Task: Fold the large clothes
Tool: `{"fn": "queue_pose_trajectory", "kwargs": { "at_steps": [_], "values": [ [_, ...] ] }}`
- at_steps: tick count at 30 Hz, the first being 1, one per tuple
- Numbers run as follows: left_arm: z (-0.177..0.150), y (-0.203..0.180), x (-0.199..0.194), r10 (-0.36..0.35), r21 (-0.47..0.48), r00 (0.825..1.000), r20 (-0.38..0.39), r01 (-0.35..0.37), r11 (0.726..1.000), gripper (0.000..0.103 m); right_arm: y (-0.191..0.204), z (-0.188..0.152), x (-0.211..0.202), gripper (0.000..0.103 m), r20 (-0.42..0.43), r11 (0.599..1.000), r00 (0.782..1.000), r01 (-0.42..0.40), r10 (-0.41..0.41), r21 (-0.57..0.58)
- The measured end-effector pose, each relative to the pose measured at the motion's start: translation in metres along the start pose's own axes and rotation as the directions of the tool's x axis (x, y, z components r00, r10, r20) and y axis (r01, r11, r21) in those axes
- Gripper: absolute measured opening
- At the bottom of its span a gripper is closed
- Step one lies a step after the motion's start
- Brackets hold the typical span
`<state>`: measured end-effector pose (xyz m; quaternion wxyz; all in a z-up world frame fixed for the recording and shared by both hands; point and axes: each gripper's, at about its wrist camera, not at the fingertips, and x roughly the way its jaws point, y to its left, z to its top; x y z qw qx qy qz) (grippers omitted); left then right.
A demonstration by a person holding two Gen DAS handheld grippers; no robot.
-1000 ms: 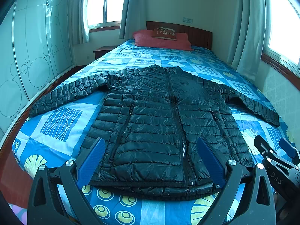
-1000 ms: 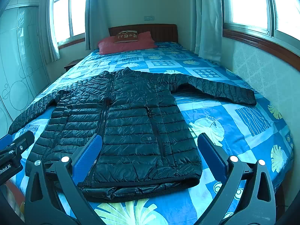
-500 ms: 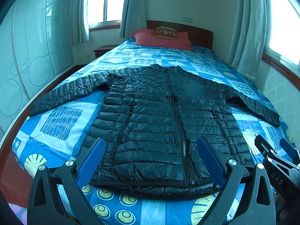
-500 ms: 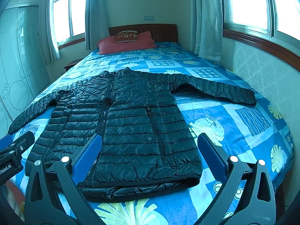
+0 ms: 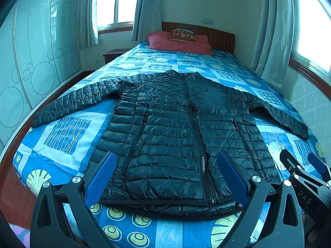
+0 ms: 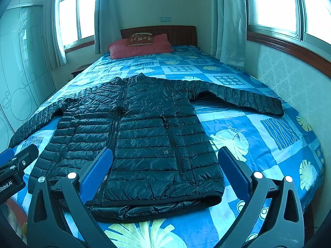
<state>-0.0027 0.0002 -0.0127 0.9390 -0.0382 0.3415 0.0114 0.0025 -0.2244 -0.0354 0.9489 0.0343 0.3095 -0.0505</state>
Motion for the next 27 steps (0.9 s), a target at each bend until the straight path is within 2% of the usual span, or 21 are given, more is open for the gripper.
{"fn": "queue_pose_trajectory", "kwargs": {
  "at_steps": [27],
  "values": [
    [-0.011,-0.003,-0.001,0.000,-0.005,1.000,-0.011,0.000,1.000,0.097,0.004,0.001,0.003,0.101,-0.012,1.000,1.000,-0.003,0.003,-0.006]
  ]
}}
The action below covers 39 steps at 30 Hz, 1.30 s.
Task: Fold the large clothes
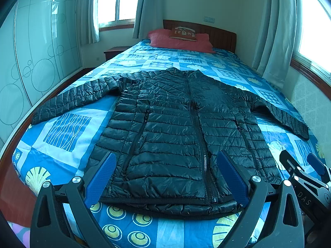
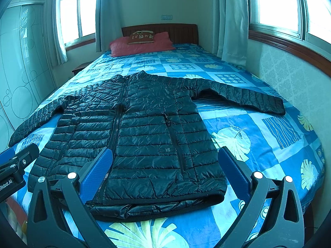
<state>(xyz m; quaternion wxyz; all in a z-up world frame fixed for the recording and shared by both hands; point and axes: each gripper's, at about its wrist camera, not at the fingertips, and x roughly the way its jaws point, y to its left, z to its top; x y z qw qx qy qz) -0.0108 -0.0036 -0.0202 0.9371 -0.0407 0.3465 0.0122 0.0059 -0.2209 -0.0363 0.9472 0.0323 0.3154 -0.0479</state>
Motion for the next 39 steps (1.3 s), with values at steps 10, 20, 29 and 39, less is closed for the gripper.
{"fn": "queue_pose_trajectory", "kwargs": {
  "at_steps": [10,20,29,39],
  "values": [
    [0.007,0.006,0.006,-0.003,-0.002,1.000,-0.002,0.003,1.000,0.097,0.000,0.000,0.000,0.101,-0.001,1.000,1.000,0.001,-0.001,-0.001],
    [0.009,0.007,0.006,-0.003,-0.002,1.000,-0.004,0.003,1.000,0.097,0.001,-0.001,0.000,0.101,-0.002,1.000,1.000,-0.002,0.002,-0.001],
    [0.004,0.012,0.017,-0.009,-0.020,1.000,-0.029,0.008,1.000,0.097,0.003,-0.006,0.013,0.101,-0.032,1.000,0.999,-0.025,0.026,0.005],
    [0.023,0.077,0.068,0.089,-0.145,0.992,-0.087,-0.101,0.984,0.097,-0.033,0.008,0.058,0.101,-0.069,0.984,0.992,-0.098,0.109,0.148]
  ]
}}
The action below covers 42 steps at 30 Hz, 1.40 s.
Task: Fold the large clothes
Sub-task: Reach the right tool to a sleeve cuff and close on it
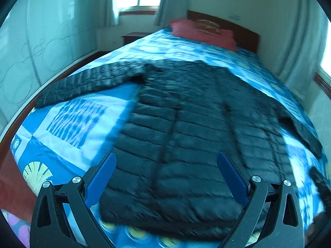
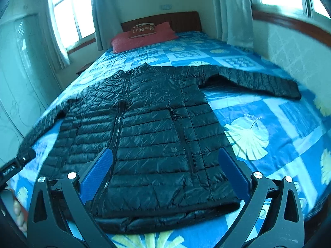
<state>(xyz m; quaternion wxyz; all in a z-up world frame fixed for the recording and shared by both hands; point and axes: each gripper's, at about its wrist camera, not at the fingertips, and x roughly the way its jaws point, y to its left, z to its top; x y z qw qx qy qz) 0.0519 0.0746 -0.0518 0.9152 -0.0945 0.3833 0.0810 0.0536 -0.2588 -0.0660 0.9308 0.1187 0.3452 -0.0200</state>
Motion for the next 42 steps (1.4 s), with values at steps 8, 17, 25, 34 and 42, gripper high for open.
{"fn": "queue_pose_trajectory", "kwargs": {
  "at_steps": [8,17,25,34,42],
  "values": [
    [0.036,0.099,0.072,0.196,-0.187,0.981,-0.011,-0.195,0.963,0.097,-0.067,0.028,0.053,0.076,-0.036,0.985,0.997,0.068,-0.063,0.158],
    [0.048,0.192,0.129,0.303,-0.370,0.949,-0.087,-0.314,0.875,0.097,-0.189,0.059,0.084,0.076,0.035,0.902,0.991,0.101,-0.128,0.420],
    [0.037,0.218,0.154,0.336,-0.419,0.932,-0.136,-0.361,0.833,0.097,-0.309,0.079,0.101,0.072,0.098,0.775,0.970,0.114,-0.222,0.621],
    [0.040,0.213,0.166,0.379,-0.393,0.914,-0.146,-0.405,0.825,0.098,-0.398,0.081,0.135,0.071,0.149,0.652,0.960,0.043,-0.236,0.757],
    [0.038,0.211,0.167,0.394,-0.383,0.908,-0.144,-0.418,0.824,0.098,-0.424,0.090,0.155,0.071,0.210,0.632,0.942,0.003,-0.261,0.775]
  ]
}}
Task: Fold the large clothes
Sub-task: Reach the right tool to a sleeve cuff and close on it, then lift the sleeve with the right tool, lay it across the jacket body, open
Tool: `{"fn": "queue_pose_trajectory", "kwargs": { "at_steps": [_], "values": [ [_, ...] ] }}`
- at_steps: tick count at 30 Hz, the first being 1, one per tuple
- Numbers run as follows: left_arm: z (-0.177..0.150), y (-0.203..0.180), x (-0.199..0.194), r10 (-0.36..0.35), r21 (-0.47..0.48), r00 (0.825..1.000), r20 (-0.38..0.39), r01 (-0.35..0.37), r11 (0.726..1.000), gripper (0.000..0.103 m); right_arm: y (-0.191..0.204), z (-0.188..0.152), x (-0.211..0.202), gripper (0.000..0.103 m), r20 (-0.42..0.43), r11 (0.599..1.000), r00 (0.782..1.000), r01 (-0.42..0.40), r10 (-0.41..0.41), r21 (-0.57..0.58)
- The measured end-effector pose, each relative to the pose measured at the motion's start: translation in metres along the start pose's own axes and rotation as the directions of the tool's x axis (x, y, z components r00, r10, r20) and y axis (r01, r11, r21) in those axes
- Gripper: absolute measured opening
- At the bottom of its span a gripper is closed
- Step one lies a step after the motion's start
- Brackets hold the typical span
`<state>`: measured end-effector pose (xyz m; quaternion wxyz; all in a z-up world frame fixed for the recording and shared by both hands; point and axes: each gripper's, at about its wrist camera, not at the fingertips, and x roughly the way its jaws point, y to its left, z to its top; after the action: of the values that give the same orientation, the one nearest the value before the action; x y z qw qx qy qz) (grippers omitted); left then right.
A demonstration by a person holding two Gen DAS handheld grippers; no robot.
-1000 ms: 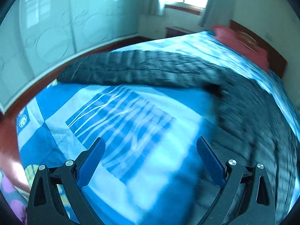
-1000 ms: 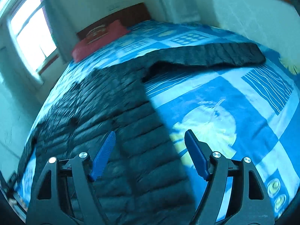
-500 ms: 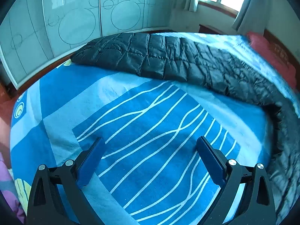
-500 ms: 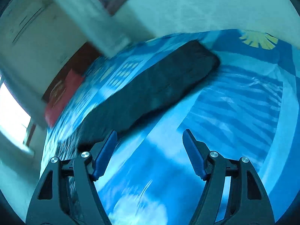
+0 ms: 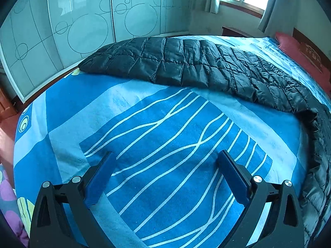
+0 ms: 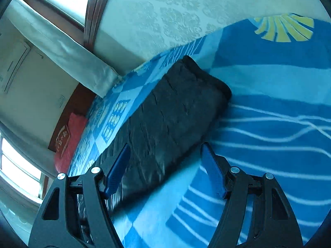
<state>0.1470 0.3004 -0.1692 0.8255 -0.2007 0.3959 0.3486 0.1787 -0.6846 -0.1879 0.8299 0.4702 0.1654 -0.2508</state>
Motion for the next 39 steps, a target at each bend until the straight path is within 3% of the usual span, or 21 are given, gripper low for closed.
{"fn": "queue_pose_trajectory", "kwargs": {
  "at_steps": [3,5,7,9,13,19,23,29,39],
  "values": [
    [0.000,0.000,0.000,0.003,0.002,1.000,0.000,-0.003,1.000,0.098,-0.002,0.007,0.007,0.069,0.033,1.000,0.999,-0.001,0.001,-0.009],
    [-0.001,-0.001,0.000,0.009,0.006,1.000,0.000,-0.009,1.000,0.099,-0.002,0.010,0.013,0.054,0.038,0.999,0.999,0.030,-0.030,-0.022],
    [0.000,-0.001,0.000,0.012,0.007,1.000,0.000,-0.012,1.000,0.099,-0.008,0.013,0.019,0.026,0.030,0.999,0.999,0.041,-0.041,0.001],
    [0.000,-0.002,0.001,0.012,0.006,1.000,0.001,-0.012,1.000,0.099,-0.014,0.018,0.022,0.014,0.029,0.999,0.999,0.041,-0.042,0.025],
    [-0.001,-0.001,0.000,0.012,0.007,1.000,0.002,-0.012,1.000,0.099,0.004,0.020,0.013,0.006,0.053,0.998,0.998,0.047,-0.045,-0.042],
    [0.000,0.000,0.002,0.008,0.004,1.000,0.005,-0.008,1.000,0.099,0.086,0.003,-0.019,0.006,0.107,0.972,0.993,-0.019,0.045,-0.236],
    [-0.002,0.001,0.002,0.004,0.001,1.000,0.010,-0.004,1.000,0.099,0.157,-0.032,-0.038,0.006,0.092,0.907,0.989,-0.066,0.115,-0.416],
    [-0.005,0.003,0.000,-0.005,-0.005,1.000,0.019,0.005,1.000,0.099,0.269,-0.133,-0.048,0.005,-0.023,0.737,0.981,-0.162,0.195,-0.656],
    [-0.010,0.005,-0.003,-0.007,-0.006,0.999,0.035,0.007,1.000,0.099,0.387,-0.328,-0.048,0.005,-0.267,0.524,0.939,-0.342,0.216,-0.780]
  ]
}}
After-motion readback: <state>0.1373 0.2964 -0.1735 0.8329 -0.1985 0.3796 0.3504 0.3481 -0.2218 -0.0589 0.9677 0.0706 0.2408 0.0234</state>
